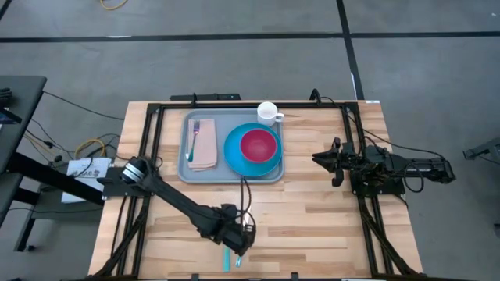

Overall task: Set up tray
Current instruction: Put the light blue spoon on the brown napkin to the right of the blue fork

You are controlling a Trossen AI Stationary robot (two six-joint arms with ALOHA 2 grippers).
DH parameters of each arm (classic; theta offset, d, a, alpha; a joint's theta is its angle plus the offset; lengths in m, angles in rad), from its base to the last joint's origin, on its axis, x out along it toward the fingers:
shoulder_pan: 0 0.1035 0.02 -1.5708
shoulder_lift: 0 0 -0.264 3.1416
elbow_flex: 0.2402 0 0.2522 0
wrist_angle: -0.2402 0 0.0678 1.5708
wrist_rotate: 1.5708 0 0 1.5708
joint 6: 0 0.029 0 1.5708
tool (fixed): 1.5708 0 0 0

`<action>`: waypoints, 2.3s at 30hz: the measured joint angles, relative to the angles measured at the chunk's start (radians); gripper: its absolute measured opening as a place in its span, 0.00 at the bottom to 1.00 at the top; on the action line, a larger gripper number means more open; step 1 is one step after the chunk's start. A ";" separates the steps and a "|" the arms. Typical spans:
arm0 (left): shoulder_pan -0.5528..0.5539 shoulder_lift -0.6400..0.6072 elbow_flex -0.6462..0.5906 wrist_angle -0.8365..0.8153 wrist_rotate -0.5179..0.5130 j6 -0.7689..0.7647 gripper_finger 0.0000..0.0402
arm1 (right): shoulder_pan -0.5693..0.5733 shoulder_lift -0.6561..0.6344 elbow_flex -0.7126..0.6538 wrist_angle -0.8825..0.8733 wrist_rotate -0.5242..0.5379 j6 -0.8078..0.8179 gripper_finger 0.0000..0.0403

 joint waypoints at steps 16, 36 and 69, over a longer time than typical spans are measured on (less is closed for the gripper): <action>-0.050 0.044 -0.002 -0.008 0.083 -0.145 0.26 | 0.000 0.000 0.000 0.000 0.000 0.000 0.16; -0.083 0.167 -0.003 0.107 0.194 -0.164 0.26 | 0.000 0.006 0.000 -0.003 0.000 0.000 0.16; -0.002 -0.005 -0.005 -0.375 -0.193 -0.239 0.10 | 0.000 0.006 0.000 0.000 0.000 0.000 0.16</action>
